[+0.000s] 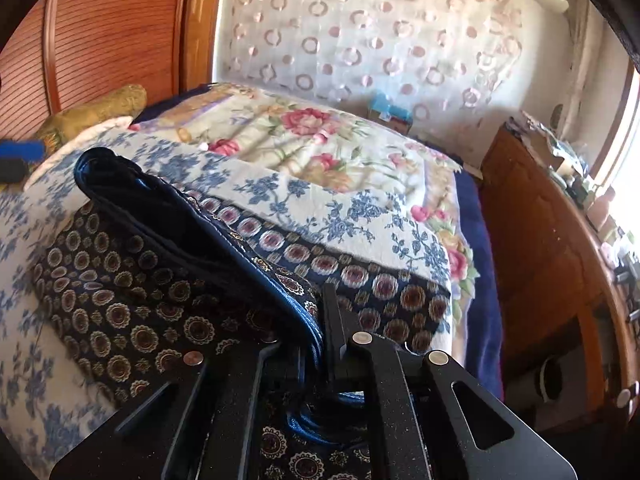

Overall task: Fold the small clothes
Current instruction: 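Grasp the folded shirt bundle with the left gripper while the right gripper grasps it too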

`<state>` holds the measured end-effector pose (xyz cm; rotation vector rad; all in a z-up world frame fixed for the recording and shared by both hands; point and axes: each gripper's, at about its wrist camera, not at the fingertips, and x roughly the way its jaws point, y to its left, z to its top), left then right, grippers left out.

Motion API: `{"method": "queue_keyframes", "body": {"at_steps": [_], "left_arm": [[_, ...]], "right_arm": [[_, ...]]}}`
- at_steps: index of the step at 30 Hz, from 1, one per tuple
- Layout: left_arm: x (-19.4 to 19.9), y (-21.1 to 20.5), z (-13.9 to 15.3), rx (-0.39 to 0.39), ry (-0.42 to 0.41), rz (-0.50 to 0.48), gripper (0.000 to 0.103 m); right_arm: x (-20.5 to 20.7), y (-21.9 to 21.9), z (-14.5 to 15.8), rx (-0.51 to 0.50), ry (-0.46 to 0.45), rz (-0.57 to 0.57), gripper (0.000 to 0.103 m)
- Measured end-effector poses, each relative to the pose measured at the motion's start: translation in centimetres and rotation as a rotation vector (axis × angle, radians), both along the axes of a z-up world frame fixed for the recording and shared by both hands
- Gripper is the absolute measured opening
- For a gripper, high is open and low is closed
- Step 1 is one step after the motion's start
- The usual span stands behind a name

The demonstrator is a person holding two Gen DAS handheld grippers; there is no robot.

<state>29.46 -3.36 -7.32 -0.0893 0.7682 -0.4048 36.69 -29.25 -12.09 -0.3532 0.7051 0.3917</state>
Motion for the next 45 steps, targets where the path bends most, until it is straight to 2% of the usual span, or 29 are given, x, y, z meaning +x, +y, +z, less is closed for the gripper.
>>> {"method": "queue_keyframes", "body": {"at_steps": [2, 3, 5, 7, 10, 16, 22, 28, 45], "left_arm": [[1.2, -0.3, -1.0, 0.005, 0.032, -0.007, 0.047], [2.0, -0.4, -1.4, 0.005, 0.048, -0.012, 0.047], [3.1, -0.9, -2.3, 0.016, 0.071, -0.022, 0.047], [4.0, -1.3, -2.7, 0.028, 0.084, -0.030, 0.047], [5.0, -1.9, -3.4, 0.039, 0.103, -0.040, 0.047], [6.2, -2.3, -3.9, 0.058, 0.120, -0.041, 0.047], [7.0, -2.7, -4.3, 0.069, 0.134, -0.045, 0.047], [7.5, -3.7, -4.0, 0.097, 0.120, -0.058, 0.047], [8.2, -3.0, -5.3, 0.066, 0.157, -0.063, 0.047]], "right_arm": [[1.0, -0.2, -0.1, 0.002, -0.002, -0.030, 0.018], [1.4, -0.2, 0.0, 0.008, -0.004, -0.038, 0.022], [2.3, -0.8, 0.6, 0.059, 0.000, -0.048, 0.041], [2.7, -1.1, 1.3, 0.079, -0.009, -0.064, 0.046], [2.6, -1.7, 2.6, 0.076, -0.046, -0.082, 0.047], [0.3, -4.3, 3.5, 0.109, -0.043, -0.119, 0.056], [-1.4, -6.7, 1.5, 0.116, 0.019, -0.162, 0.060], [-1.3, -8.6, -0.5, 0.143, 0.073, -0.247, 0.060], [2.3, -8.3, -2.7, 0.233, 0.194, -0.208, 0.060]]}}
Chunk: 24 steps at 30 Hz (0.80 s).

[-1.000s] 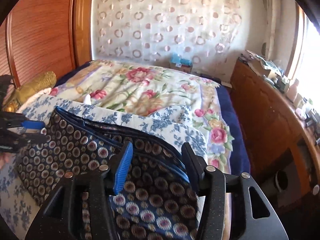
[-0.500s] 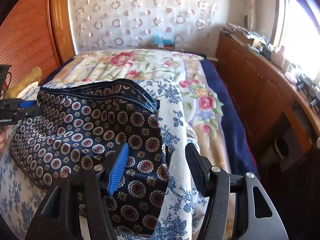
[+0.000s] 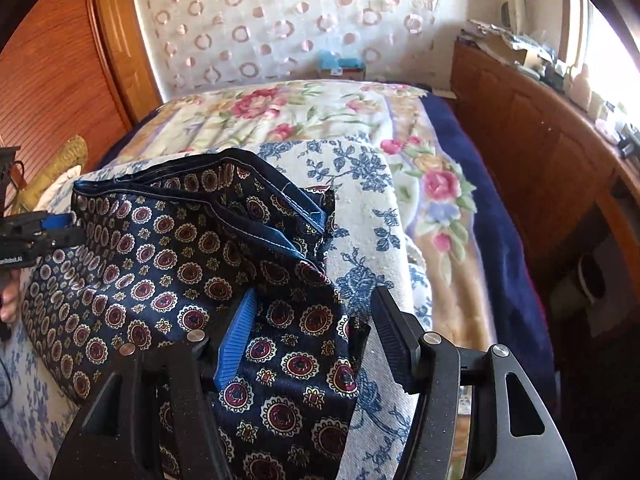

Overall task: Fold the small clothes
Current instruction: 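Grasp the folded shirt bundle with the left gripper while the right gripper grasps it too, then lift the shirt bundle off the bed with both grippers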

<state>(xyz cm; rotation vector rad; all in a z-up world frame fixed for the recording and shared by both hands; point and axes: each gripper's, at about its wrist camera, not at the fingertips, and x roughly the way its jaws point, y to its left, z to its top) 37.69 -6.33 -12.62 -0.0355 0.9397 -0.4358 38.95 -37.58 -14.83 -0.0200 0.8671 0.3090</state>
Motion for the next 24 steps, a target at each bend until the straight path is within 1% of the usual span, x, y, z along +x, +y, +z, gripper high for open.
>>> {"method": "queue_keyframes", "body": {"at_steps": [6, 7, 8, 9, 11, 12, 13, 14, 16, 17, 20, 24], "left_arm": [[0.2, 0.3, -0.1, -0.021, -0.003, -0.006, 0.047], [0.3, 0.3, 0.0, -0.021, -0.003, -0.006, 0.047], [0.3, 0.3, 0.0, -0.020, -0.004, -0.008, 0.047], [0.3, 0.2, 0.0, -0.020, -0.006, -0.011, 0.046], [0.2, 0.2, 0.1, -0.029, -0.011, -0.017, 0.034], [0.2, 0.2, 0.2, -0.031, -0.012, -0.018, 0.031], [0.2, 0.1, 0.3, -0.035, -0.014, -0.022, 0.024], [0.2, 0.0, 0.4, -0.034, -0.015, -0.023, 0.016], [0.0, -0.1, 0.8, -0.048, -0.021, -0.033, 0.007], [-0.2, -0.3, 1.1, -0.046, -0.031, -0.035, 0.005], [-1.3, -0.4, 2.6, -0.026, -0.087, -0.020, 0.004], [-3.2, -0.6, 4.8, -0.020, -0.160, -0.026, 0.004]], "right_arm": [[0.2, 0.8, 0.0, 0.013, 0.009, 0.016, 0.062], [0.2, 1.0, 0.0, 0.012, 0.010, 0.026, 0.058], [0.2, 1.3, 0.0, 0.011, 0.009, 0.041, 0.050], [0.1, 1.7, 0.1, 0.011, 0.010, 0.056, 0.046], [-0.1, 2.2, 0.2, 0.004, 0.008, 0.079, 0.036], [-0.1, 2.3, 0.1, 0.006, 0.009, 0.086, 0.034], [-0.3, 2.4, 0.3, 0.013, 0.009, 0.099, 0.024], [-0.5, 2.5, 0.4, 0.018, 0.008, 0.109, 0.016], [-0.9, 3.0, 0.6, -0.001, -0.003, 0.118, 0.014], [-1.2, 3.2, 0.8, -0.010, -0.016, 0.122, 0.013], [-1.8, 3.3, 1.2, -0.008, -0.034, 0.120, 0.012], [-2.6, 3.2, 2.3, 0.012, -0.067, 0.105, 0.011]]}}
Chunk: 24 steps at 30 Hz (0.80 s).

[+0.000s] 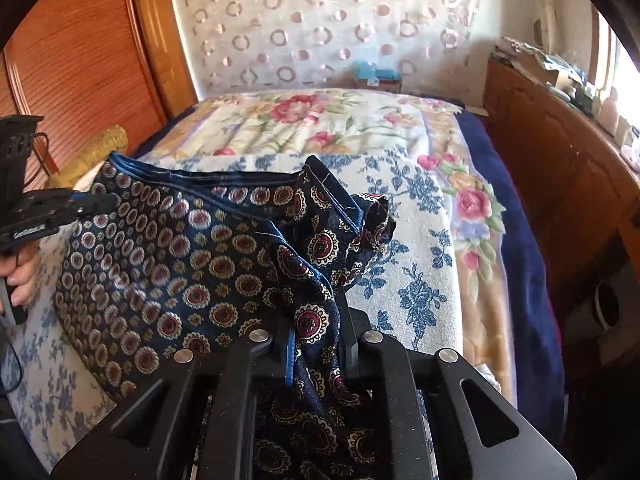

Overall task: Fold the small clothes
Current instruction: 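Lift the shirt bundle off the bed with both grippers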

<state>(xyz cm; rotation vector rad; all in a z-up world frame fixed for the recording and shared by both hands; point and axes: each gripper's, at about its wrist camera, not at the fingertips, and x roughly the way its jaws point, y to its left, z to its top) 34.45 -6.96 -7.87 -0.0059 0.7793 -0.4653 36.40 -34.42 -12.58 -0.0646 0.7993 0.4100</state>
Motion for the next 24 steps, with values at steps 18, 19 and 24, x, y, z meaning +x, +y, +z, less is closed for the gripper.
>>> {"method": "queue_keyframes", "body": {"at_steps": [18, 19, 24], "left_arm": [[-6.2, 7.0, 5.7, -0.060, -0.179, 0.128, 0.003], [-6.7, 8.1, 6.0, -0.067, -0.189, 0.151, 0.003], [-9.1, 13.7, 6.9, -0.091, -0.244, 0.275, 0.003]], "right_arm": [[-2.1, 7.0, 6.7, 0.030, -0.167, 0.127, 0.009], [-1.9, 7.8, 7.1, 0.029, -0.174, 0.143, 0.009], [-0.4, 13.6, 9.7, 0.027, -0.230, 0.258, 0.009]]}}
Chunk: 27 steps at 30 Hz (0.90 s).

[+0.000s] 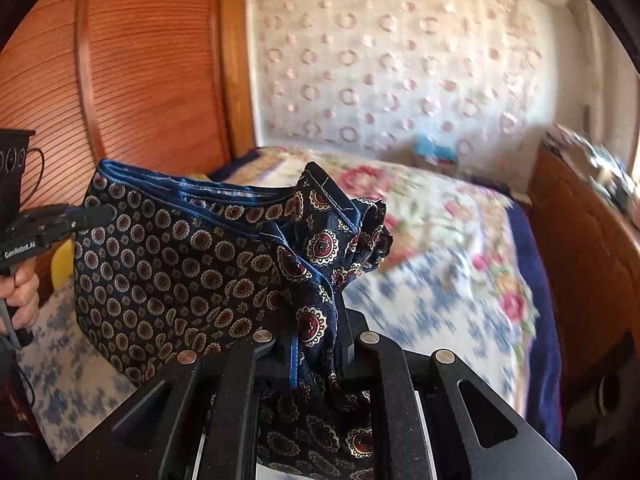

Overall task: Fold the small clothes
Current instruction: 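Lift the shirt bundle off the bed with both grippers, then carry the bundle beside the yellow plush, lower it, open both grippers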

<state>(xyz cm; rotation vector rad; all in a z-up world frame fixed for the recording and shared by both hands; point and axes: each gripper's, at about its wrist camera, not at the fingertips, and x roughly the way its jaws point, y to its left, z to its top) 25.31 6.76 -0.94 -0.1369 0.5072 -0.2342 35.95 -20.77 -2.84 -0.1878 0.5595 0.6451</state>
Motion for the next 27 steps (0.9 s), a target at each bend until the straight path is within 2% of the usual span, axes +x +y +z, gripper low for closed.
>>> {"method": "queue_keyframes", "body": {"at_steps": [6, 12, 15, 19, 24, 27], "left_arm": [[-1.8, 7.3, 0.3, -0.011, -0.043, 0.173, 0.003], [-2.7, 13.3, -1.8, -0.028, -0.033, 0.325, 0.003], [-3.7, 15.4, -4.0, -0.037, -0.015, 0.386, 0.003], [-5.0, 17.7, -7.0, -0.062, 0.038, 0.429, 0.003], [-5.9, 19.0, -9.6, -0.061, 0.087, 0.452, 0.003], [-6.1, 19.1, -10.2, -0.064, 0.100, 0.452, 0.003]], "right_arm": [[2.1, 9.5, 3.2, -0.032, -0.092, 0.147, 0.009], [5.4, 21.4, 5.3, -0.115, -0.159, 0.276, 0.008], [6.6, 26.8, 4.9, -0.128, -0.158, 0.336, 0.008], [7.2, 34.4, 2.7, -0.184, -0.158, 0.412, 0.008], [7.5, 40.1, 0.0, -0.208, -0.150, 0.463, 0.008], [7.8, 41.8, -0.8, -0.213, -0.144, 0.459, 0.013]]}}
